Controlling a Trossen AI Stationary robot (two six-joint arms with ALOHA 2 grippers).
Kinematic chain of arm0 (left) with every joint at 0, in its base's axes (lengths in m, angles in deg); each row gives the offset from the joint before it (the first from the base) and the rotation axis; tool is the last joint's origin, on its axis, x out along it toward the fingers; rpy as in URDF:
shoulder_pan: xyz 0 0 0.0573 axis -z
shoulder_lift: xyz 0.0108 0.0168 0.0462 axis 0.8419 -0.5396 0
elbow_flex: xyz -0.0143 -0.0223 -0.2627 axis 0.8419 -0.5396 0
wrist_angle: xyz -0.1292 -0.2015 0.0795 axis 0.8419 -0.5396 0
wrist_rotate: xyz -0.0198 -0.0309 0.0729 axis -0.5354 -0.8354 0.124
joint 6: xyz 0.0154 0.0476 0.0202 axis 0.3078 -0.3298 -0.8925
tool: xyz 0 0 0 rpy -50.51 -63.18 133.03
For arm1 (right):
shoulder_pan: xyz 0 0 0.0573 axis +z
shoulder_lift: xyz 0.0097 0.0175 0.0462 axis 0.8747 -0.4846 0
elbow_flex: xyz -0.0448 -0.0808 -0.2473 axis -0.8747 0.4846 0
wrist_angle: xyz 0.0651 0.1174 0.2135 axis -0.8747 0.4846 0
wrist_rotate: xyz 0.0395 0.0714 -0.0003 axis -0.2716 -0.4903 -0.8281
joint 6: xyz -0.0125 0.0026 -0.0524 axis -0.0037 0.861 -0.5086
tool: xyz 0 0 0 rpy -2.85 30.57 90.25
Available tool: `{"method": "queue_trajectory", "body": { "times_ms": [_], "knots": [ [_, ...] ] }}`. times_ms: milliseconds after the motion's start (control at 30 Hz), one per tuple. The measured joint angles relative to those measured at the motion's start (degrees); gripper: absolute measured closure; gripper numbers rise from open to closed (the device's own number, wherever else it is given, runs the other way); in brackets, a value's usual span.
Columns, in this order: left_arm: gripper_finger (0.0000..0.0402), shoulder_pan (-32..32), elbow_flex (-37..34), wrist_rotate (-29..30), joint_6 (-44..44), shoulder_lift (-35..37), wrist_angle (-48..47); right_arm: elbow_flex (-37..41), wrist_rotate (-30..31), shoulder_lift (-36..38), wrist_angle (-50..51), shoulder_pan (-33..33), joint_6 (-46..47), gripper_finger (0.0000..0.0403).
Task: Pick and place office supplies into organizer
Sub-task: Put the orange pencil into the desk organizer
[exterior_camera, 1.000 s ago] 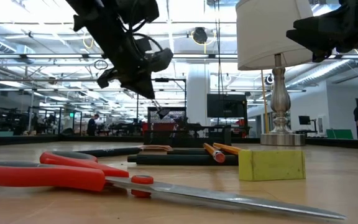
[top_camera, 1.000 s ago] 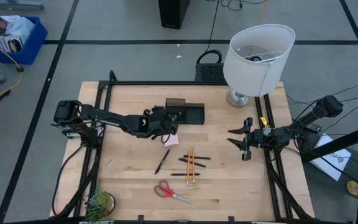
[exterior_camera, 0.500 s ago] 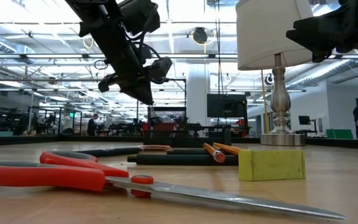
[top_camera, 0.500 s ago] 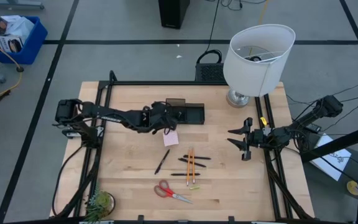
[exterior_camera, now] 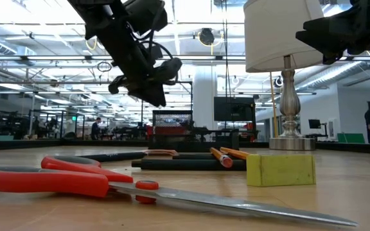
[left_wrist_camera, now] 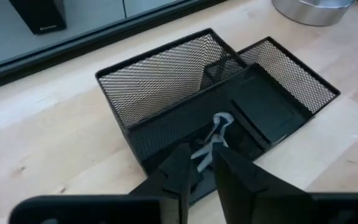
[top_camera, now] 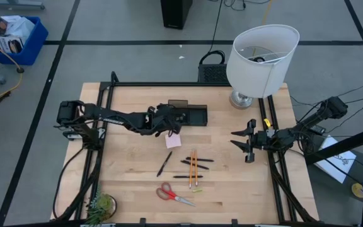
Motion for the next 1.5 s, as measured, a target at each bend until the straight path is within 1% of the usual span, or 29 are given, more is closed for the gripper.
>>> {"method": "queue_trajectory", "body": {
  "times_ms": [167, 367, 500, 567, 633, 733, 800, 967, 1100, 1167, 1233, 1267, 1367, 1433, 1467, 1500],
  "knots": [
    [0.0308, 0.18, 0.07, -0.85, -0.73, -1.25, 0.20, -0.02, 0.00, 0.00, 0.01, 0.01, 0.00, 0.0252],
    [0.0308, 2.40, 0.04, -6.04, -10.18, -1.15, 0.20, 0.00, 0.00, 0.01, 0.04, 0.00, 0.00, 0.0254],
    [0.0309, 4.94, 0.04, -7.58, -17.66, -1.14, 0.57, 0.00, 0.00, 0.02, 0.00, -0.01, 0.01, 0.0251],
    [0.0309, 6.06, 0.04, -9.60, -20.34, -1.14, 0.82, -0.01, 0.00, 0.00, 0.02, 0.00, 0.00, 0.0250],
    [0.0309, 7.07, 0.04, -11.40, -20.76, -1.14, 1.95, -0.01, 0.00, 0.01, 0.00, 0.00, 0.01, 0.0251],
    [0.0309, 8.48, 0.04, -13.80, -12.52, -1.14, 2.82, -0.02, 0.00, 0.01, 0.01, 0.00, 0.01, 0.0252],
    [0.0309, 9.31, 0.04, -13.81, -5.93, -1.09, 2.60, -0.01, 0.00, 0.01, 0.00, 0.01, 0.01, 0.0254],
    [0.0309, 10.81, 0.04, -14.04, 13.66, -0.19, 3.31, -0.01, 0.00, 0.00, -0.02, 0.00, 0.01, 0.0253],
    [0.0309, 11.80, 0.02, -15.33, 26.69, -0.16, 2.35, 0.00, 0.00, 0.01, 0.01, -0.01, -0.01, 0.0253],
    [0.0309, 12.30, 0.02, -14.98, 33.10, -0.16, 1.86, -0.02, 0.00, 0.02, 0.00, 0.01, 0.01, 0.0255],
    [0.0309, 12.64, 0.02, -15.14, 37.00, -0.16, 0.53, -0.02, 0.00, 0.02, 0.00, -0.01, 0.01, 0.0256],
    [0.0309, 12.66, 0.02, -16.21, 38.81, -0.16, -0.06, 0.00, 0.00, 0.00, 0.00, 0.01, 0.00, 0.0256],
    [0.0309, 12.62, 0.02, -19.16, 40.65, -0.16, -0.79, -0.02, 0.00, 0.01, 0.00, -0.01, 0.00, 0.0254],
    [0.0309, 12.61, 0.02, -22.04, 40.21, -0.16, -1.53, 0.00, 0.00, 0.01, 0.00, 0.01, 0.01, 0.0252],
    [0.0309, 12.61, 0.02, -23.73, 41.79, -0.16, -1.97, -0.01, 0.00, 0.00, 0.00, 0.01, 0.01, 0.0251],
    [0.0309, 12.61, 0.02, -25.54, 45.16, -0.16, -2.40, 0.00, 0.00, 0.01, 0.00, -0.01, 0.00, 0.0251]
  ]
}}
